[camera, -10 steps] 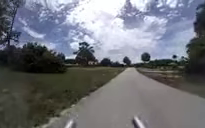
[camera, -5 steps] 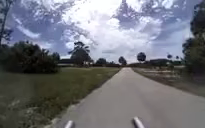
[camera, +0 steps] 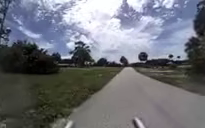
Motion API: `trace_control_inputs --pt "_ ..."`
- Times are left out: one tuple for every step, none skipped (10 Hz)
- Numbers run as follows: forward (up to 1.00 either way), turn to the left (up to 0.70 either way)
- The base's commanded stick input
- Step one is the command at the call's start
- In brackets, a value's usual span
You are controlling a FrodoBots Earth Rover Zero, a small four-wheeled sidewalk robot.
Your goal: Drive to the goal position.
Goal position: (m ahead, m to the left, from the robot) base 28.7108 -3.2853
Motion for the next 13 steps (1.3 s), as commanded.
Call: trace_control_inputs --pt "0.85 -0.04" --pt "0.85 0.0" --pt "0.85 0.0" --pt "0.85 0.0" --pt "0.85 0.0" --pt "0.85 0.0" --pt "0.85 0.0" --pt "0.85 0.0" --pt "0.85 0.0" --pt "0.85 0.0" --pt "0.85 0.0" --pt "0.85 0.0" --pt "0.85 0.0"
